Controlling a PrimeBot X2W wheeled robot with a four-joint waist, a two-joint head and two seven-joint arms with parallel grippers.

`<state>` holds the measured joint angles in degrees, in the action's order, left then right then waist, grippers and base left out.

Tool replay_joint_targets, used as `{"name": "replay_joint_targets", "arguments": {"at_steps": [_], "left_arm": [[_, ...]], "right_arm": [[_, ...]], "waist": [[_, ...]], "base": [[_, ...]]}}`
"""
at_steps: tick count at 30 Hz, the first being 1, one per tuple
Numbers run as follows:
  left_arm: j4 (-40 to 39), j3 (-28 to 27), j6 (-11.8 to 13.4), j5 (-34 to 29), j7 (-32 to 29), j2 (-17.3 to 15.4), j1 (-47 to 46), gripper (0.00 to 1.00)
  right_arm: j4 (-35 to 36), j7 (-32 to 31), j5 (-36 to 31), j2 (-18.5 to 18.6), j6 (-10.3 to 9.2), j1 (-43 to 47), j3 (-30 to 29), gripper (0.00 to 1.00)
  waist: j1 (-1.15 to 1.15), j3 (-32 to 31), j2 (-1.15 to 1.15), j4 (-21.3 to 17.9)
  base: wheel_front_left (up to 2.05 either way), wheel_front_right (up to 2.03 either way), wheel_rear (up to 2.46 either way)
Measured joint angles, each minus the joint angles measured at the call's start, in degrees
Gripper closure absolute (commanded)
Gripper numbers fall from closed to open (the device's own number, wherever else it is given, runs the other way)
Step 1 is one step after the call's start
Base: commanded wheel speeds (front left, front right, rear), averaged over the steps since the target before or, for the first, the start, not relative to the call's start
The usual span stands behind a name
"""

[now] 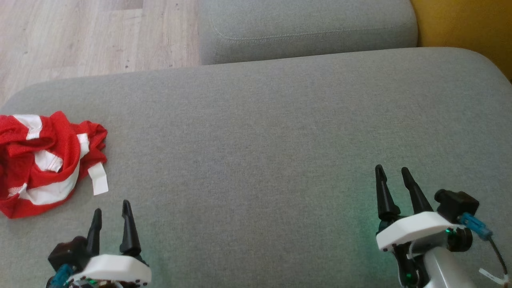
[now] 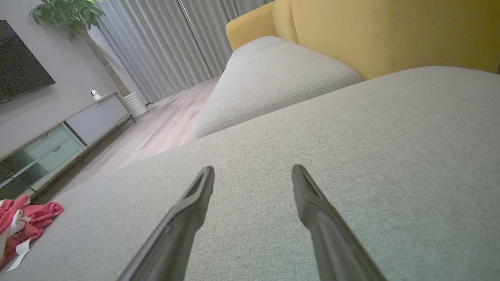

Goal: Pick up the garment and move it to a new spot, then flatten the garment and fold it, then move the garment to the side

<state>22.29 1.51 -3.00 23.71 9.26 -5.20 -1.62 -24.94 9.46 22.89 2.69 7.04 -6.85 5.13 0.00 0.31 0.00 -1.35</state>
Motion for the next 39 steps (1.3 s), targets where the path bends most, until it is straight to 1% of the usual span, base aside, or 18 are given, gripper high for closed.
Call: {"name": "replay_joint_targets", "arguments": {"at_steps": [12,29,39], "left_arm": [[0.80,-1.15,0.14,-8.42,2.25,0.32,0.74,0.00],[0.98,-3.27,0.03,-19.96,5.03,1.21,0.73,0.00],[1.01,-5.22,-0.48,-20.14,5.03,2.01,0.66,0.00]], "right_arm": [[-0.90,1.98,-9.33,-0.01,0.00,-1.00,-0.15,0.00],[-1.10,4.78,-19.73,-0.01,0.01,-1.12,-0.53,0.00],[-1.09,4.90,-19.94,0.00,0.01,-1.64,-1.07,0.00]], "waist": [[0.00,-0.01,0.00,-0.47],[0.00,0.52,0.00,-0.94],[0.00,0.84,0.00,-0.33]], "base": [[0.00,0.00,0.00],[0.00,0.00,0.00],[0.00,0.00,0.00]]}}
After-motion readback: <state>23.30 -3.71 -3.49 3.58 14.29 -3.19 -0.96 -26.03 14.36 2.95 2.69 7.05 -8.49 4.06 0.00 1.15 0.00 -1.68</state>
